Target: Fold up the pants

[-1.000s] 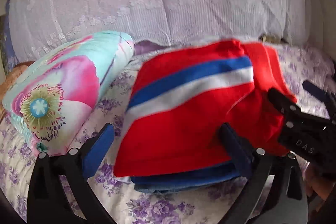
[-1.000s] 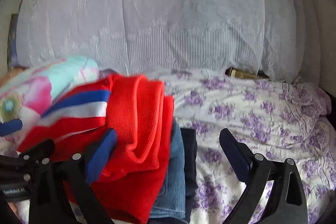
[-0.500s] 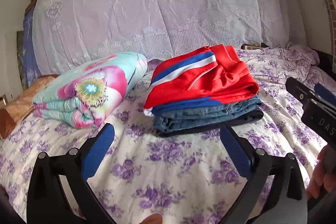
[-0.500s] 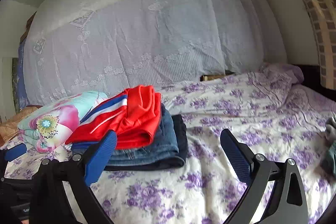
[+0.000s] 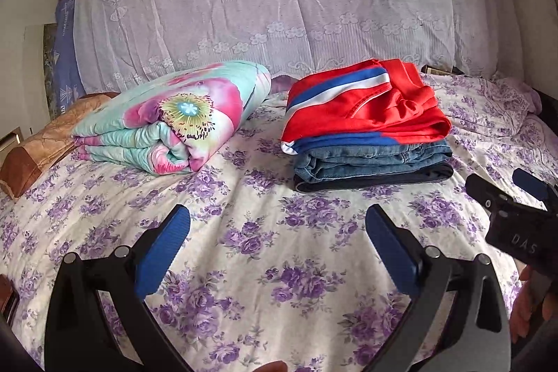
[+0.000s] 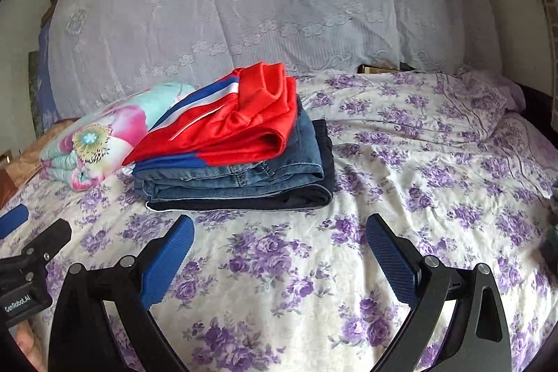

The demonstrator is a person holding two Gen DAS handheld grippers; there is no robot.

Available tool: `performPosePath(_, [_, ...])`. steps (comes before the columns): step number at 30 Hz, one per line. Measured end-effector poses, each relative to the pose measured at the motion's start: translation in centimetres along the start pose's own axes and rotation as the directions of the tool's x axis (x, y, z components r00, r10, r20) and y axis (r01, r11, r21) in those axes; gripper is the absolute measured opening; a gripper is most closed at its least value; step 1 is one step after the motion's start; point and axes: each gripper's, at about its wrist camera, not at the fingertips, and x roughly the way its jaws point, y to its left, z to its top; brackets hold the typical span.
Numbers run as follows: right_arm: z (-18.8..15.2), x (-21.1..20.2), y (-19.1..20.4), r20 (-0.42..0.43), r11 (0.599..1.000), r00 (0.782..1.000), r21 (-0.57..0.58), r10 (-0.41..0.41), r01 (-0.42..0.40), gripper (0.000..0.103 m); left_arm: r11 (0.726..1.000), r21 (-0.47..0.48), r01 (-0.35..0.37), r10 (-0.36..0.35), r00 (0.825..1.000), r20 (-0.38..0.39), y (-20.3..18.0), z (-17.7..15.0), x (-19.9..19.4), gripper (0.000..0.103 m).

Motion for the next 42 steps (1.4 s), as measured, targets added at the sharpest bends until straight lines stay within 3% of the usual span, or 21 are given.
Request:
performPosePath(5, [0.0,-0.4,1.4,0.019,0.998,1.000,-0.064,-0.004,0.005,0.099,1.000,-0.008,0.012,-0.013,1.000,-0.007,0.2,0.1,-0.1,0.098])
performPosePath(42, [-0.2,0.2,0.6,-0.005,1.000,1.000,-0.022,0.003,-0.003,0.099,0.999,0.035,0.028,-0.028,1.000,0.005,-1.2,-0.3,-0.6,0.098])
